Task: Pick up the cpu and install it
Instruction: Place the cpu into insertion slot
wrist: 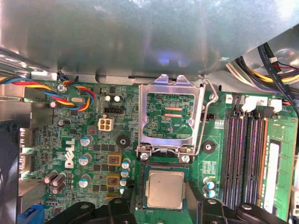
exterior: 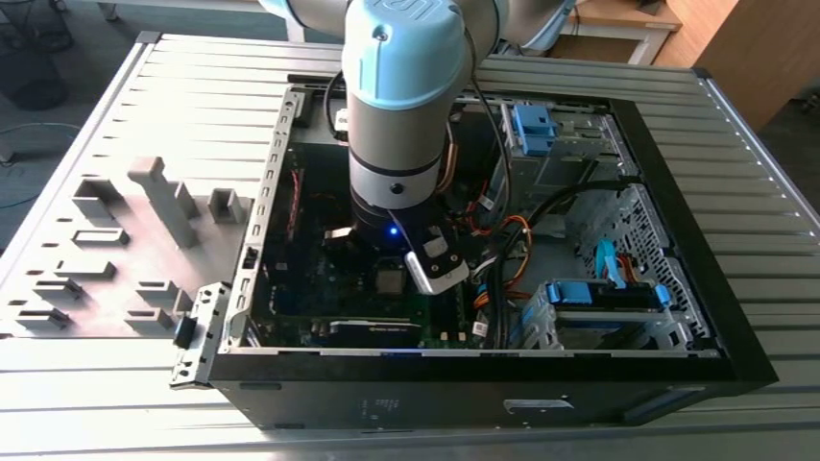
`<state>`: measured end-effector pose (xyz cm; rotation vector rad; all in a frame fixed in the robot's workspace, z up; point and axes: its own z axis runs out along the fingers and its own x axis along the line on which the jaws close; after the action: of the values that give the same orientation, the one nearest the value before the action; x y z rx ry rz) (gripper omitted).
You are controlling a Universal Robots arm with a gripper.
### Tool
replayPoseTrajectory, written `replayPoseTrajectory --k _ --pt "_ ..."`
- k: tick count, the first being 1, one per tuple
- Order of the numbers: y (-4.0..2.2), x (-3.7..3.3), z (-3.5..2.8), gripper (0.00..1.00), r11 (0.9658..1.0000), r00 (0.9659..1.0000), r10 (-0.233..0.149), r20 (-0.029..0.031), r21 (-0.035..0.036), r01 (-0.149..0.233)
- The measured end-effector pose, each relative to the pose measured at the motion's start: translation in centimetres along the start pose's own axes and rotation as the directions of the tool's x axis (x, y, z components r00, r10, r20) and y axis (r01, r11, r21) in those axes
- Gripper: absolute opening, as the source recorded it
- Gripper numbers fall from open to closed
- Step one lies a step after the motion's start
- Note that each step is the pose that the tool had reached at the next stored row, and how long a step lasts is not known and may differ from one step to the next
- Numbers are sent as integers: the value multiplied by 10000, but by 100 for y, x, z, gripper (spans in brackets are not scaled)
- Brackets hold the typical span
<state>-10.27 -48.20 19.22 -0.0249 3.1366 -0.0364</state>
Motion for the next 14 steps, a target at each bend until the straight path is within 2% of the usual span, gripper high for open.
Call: replayPoseTrajectory --k 5,14 --pt "1 58 -1 55 10000 10000 2 26 -14 -2" --pt "1 65 -1 55 10000 10000 2 29 -14 -2"
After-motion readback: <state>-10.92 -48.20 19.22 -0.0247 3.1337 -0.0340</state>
